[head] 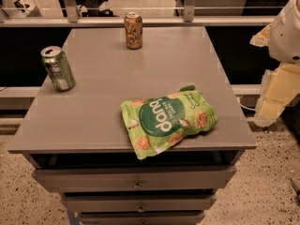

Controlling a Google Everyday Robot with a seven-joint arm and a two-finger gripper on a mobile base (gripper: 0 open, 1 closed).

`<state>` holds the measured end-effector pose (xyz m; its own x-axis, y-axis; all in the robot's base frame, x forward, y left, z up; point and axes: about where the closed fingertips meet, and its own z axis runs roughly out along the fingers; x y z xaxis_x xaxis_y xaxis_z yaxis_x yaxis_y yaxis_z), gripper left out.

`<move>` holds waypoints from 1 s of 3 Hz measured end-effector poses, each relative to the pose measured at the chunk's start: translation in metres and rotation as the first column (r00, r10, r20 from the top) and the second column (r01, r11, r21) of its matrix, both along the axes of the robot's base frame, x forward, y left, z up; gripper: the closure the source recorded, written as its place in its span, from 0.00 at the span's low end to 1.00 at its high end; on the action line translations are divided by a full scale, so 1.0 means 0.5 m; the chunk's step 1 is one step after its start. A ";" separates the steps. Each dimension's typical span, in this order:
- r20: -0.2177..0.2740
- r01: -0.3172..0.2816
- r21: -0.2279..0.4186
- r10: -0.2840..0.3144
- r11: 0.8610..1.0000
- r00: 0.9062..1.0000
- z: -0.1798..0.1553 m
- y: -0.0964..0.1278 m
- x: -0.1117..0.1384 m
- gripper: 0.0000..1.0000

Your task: Pick green rice chip bag

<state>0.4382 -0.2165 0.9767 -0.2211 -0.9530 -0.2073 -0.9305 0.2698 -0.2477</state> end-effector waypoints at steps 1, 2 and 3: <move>0.000 0.000 0.000 0.000 1.000 1.000 0.000 0.000 0.000 0.00; -0.008 -0.044 0.026 0.044 0.999 0.999 -0.017 0.016 0.008 0.00; -0.031 -0.131 0.085 0.134 0.988 0.991 -0.078 0.068 0.022 0.00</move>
Offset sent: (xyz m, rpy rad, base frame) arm 0.0094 0.0171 -0.0254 0.0615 0.0430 0.1051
